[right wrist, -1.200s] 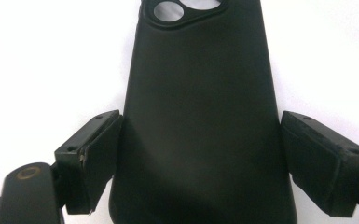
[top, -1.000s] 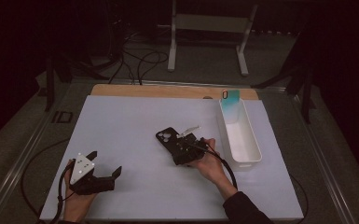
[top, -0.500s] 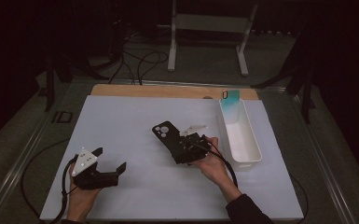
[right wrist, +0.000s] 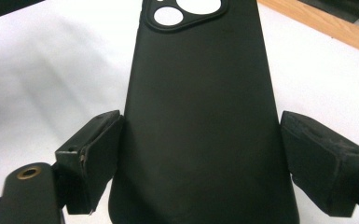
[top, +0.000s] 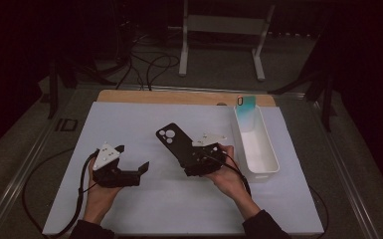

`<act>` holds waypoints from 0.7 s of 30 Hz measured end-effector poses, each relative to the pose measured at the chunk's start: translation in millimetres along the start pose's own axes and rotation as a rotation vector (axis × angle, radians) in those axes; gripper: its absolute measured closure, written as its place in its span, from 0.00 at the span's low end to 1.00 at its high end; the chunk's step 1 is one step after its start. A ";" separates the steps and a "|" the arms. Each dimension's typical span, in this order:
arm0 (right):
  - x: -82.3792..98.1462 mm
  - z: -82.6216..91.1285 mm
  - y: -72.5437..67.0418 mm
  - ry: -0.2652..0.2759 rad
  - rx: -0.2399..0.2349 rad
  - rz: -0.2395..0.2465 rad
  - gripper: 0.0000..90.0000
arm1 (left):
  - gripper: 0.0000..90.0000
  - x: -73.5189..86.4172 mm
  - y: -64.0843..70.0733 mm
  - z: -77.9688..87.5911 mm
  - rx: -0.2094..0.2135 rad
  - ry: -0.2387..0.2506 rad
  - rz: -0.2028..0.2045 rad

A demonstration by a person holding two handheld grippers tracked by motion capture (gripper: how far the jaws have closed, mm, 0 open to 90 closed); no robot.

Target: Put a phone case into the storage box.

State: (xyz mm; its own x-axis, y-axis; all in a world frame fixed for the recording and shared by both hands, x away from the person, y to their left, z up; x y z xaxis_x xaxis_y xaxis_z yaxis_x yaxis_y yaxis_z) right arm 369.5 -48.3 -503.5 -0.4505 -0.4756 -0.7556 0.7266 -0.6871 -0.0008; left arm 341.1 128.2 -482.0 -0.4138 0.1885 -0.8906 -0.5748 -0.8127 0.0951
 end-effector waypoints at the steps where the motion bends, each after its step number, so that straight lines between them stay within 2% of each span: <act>1: -0.8 0.2 -0.7 0.003 0.001 0.000 0.17 | 0.00 -2.0 1.0 -2.6 0.006 0.000 0.001; 5: -5.8 1.8 -2.8 0.029 -0.001 -0.002 0.17 | 0.00 -7.5 4.6 -11.8 0.017 -0.016 -0.003; 12: -12.5 3.4 -12.9 0.058 -0.031 0.017 0.17 | 0.01 -13.0 8.5 -22.1 0.040 -0.019 0.023; 16: -17.9 4.6 -17.8 0.084 -0.040 0.029 0.17 | 0.04 -15.2 8.9 -25.0 0.024 -0.016 0.029; 21: -23.5 8.1 -23.8 0.115 -0.053 0.042 0.17 | 0.07 -20.1 12.2 -23.9 0.044 0.002 0.043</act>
State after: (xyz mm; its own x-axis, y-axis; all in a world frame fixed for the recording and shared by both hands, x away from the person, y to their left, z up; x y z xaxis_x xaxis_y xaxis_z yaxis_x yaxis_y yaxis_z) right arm 358.6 -25.2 -480.4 -0.3590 -0.4354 -0.8256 0.7716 -0.6361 -0.0001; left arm 359.3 101.3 -473.6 -0.4372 0.1525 -0.8863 -0.5871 -0.7949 0.1528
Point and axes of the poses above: each handheld gripper's, and its own axes: z roughly backward along the jaws, x roughly out of its underside, y roughly to its right, the point moved 10 cm from there along -z, roughly forward along the jaws, and after that the axes turned 1 degree about -y, right-handed, at the moved point
